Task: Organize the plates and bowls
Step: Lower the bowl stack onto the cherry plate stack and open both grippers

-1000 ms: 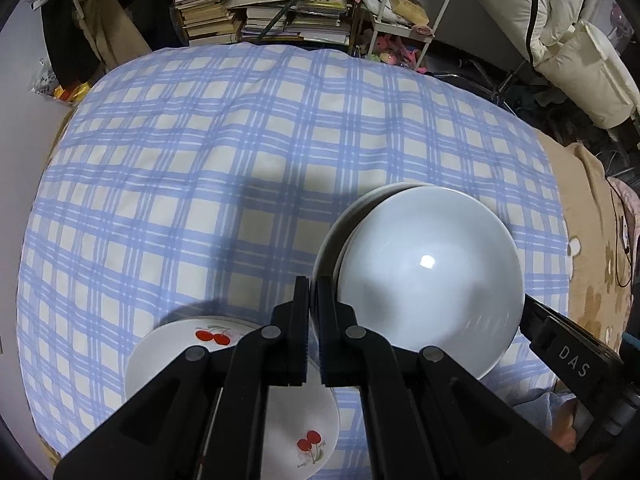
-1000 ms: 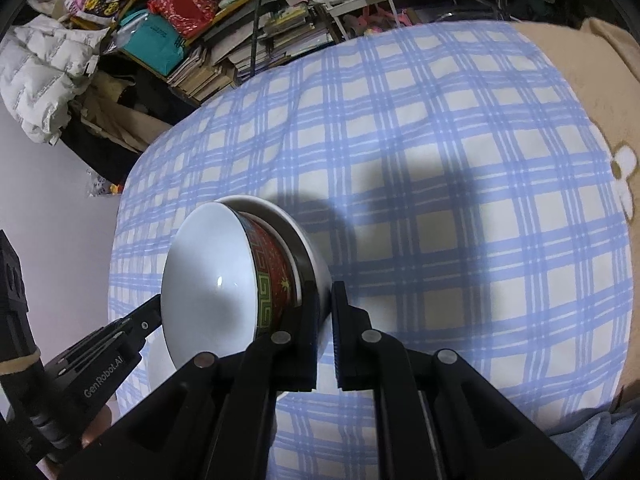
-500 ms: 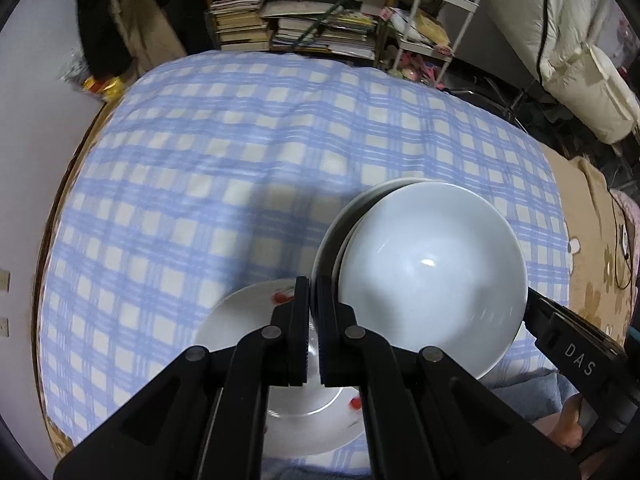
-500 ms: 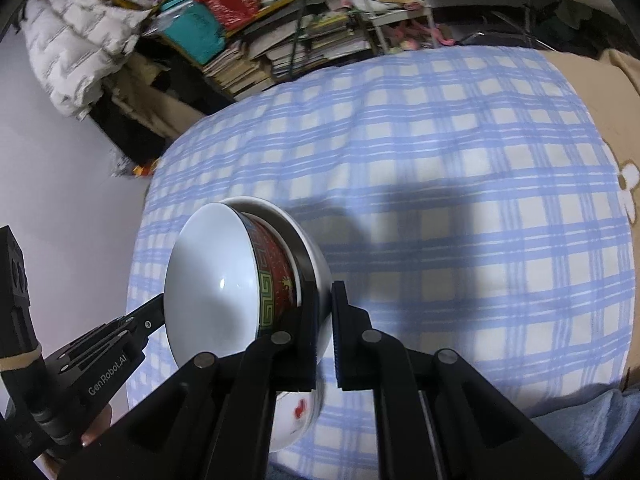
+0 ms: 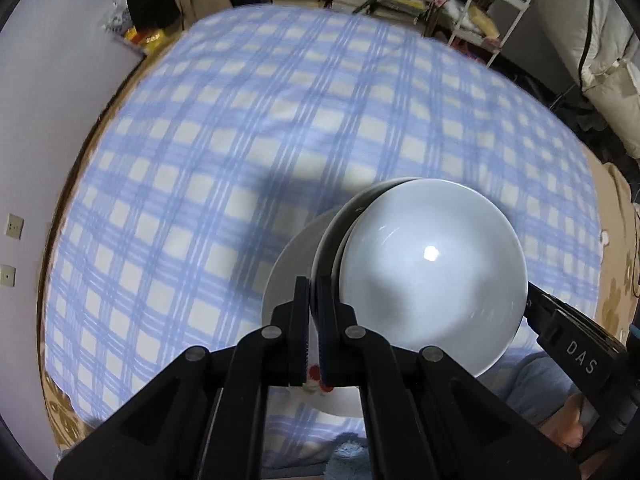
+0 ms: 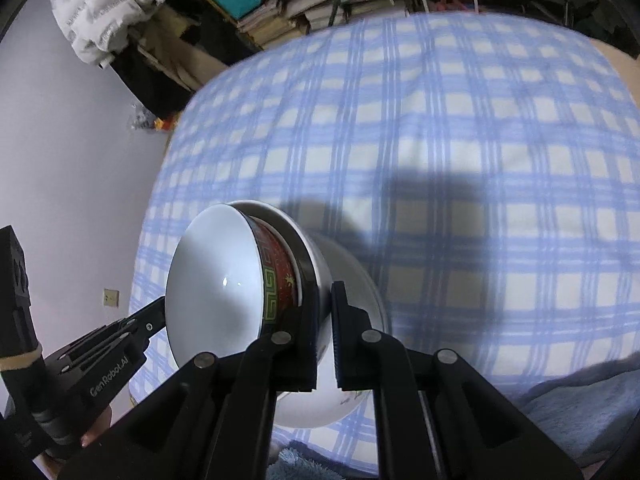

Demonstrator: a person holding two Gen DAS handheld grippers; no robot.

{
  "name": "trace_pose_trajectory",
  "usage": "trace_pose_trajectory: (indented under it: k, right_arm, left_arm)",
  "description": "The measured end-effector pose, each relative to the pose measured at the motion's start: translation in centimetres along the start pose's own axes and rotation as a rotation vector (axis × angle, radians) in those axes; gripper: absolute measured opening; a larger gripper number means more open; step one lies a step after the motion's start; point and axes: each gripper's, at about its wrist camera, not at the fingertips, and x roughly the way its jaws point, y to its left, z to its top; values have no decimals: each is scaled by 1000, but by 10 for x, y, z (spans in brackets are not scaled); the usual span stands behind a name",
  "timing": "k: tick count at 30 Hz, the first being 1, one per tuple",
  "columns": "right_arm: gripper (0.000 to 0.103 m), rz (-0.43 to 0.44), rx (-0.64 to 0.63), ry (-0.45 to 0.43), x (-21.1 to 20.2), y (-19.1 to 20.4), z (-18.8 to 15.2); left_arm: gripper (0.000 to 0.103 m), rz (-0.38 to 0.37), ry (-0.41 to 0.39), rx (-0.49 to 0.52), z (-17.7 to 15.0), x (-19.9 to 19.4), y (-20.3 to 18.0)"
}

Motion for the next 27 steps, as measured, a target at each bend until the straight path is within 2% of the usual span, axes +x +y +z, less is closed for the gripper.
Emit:
trace_pose_trajectory:
  k: [2, 12, 17, 19, 22, 24, 27]
  right_arm:
    - [10, -8, 6, 21, 9, -1, -3]
    - [10, 52, -4, 56, 20, -14, -1]
    - [10, 7, -81, 39, 18, -1, -4]
    - [10, -13, -119, 4, 9, 5, -5]
    - [10, 2, -139, -23, -3, 9, -6]
    - [14, 9, -146, -37, -12, 10, -5]
    - [37, 20, -155, -67, -27, 10, -8]
  left_arm:
    - [2, -10, 20, -26, -3, 10, 5]
    - [4, -33, -29, -15, -7, 16, 12]
    - [15, -6, -53, -14, -12, 11, 14]
    - [18, 4, -64, -11, -15, 6, 15]
    - [18, 77, -102, 4, -21, -6, 12]
    - [19, 135, -151, 24, -27, -18, 11]
    - [20, 137, -180, 22, -35, -33, 14]
